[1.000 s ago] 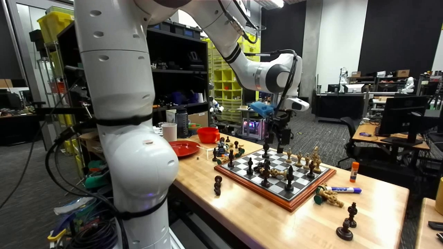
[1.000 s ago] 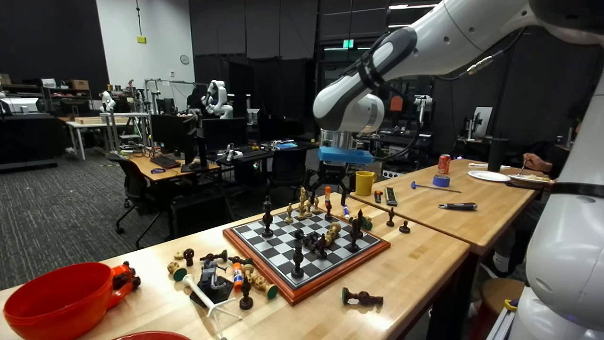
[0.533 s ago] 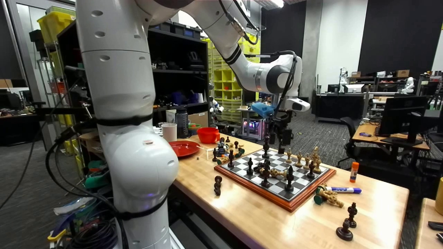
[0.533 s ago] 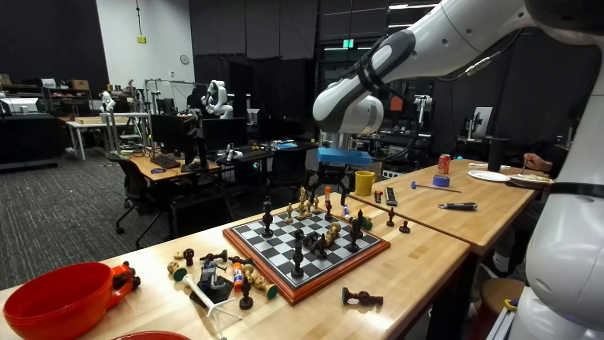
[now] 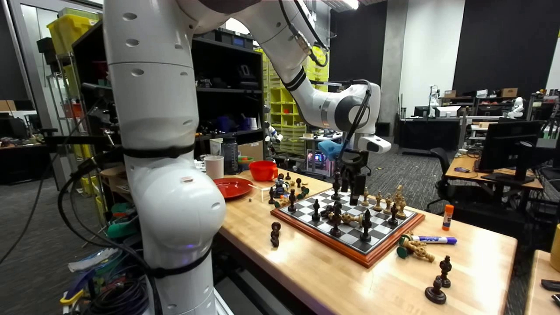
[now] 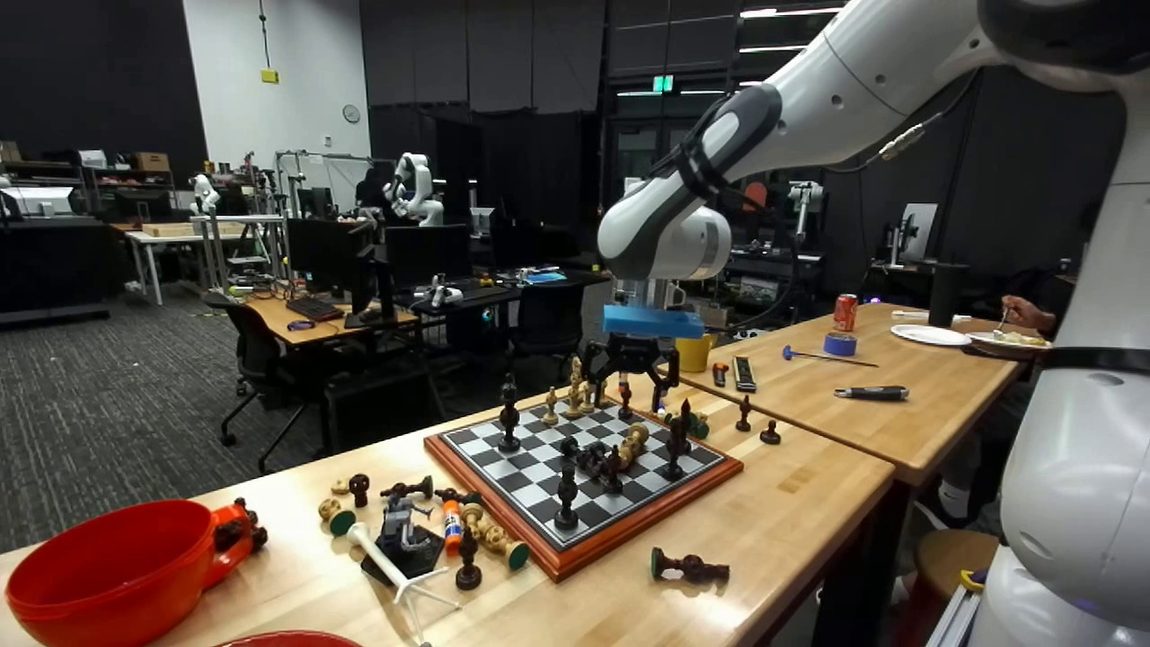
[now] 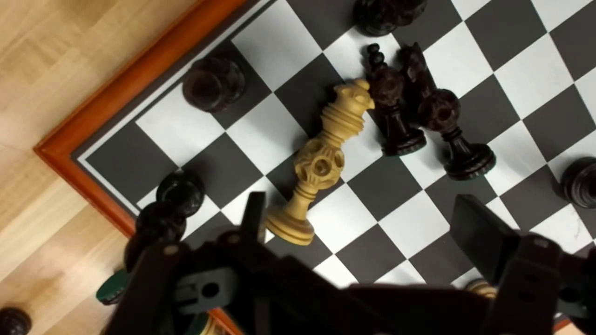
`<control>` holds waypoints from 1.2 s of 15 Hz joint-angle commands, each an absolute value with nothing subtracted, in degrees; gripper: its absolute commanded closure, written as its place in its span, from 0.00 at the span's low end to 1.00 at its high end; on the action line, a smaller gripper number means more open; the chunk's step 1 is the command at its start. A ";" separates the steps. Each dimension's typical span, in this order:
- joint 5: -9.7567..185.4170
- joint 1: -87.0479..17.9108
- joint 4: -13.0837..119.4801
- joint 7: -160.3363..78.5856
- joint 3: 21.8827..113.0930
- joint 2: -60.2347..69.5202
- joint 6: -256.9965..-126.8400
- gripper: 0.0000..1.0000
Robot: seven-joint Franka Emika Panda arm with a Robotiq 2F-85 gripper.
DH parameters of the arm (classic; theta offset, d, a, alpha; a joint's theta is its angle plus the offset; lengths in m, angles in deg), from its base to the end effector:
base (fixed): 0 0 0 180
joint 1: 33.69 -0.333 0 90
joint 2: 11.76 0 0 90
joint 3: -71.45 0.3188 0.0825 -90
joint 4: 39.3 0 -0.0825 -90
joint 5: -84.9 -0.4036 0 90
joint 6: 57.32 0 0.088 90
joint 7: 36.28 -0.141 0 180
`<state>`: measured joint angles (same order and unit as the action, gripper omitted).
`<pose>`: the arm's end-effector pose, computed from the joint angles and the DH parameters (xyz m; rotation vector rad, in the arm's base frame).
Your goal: Pick up the white king chess piece and put it on the table, pick up the white king chess piece and put it on the chess board a box in front and two to the right of the black king chess piece
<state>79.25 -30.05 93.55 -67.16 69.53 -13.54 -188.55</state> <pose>0.5176 -0.0456 0.3107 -2.8810 1.0531 0.0212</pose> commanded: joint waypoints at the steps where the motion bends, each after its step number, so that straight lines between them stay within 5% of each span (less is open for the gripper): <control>1: 79.18 -30.28 95.29 -69.92 69.38 -12.41 -191.36 0.00; 15: 79.26 -31.10 93.73 -73.96 68.55 -4.89 -195.72 0.01; 16: 79.09 -31.17 93.77 -73.68 68.57 -4.69 -196.05 0.25; 18: 79.03 -31.33 93.70 -73.73 68.52 -4.42 -196.19 0.28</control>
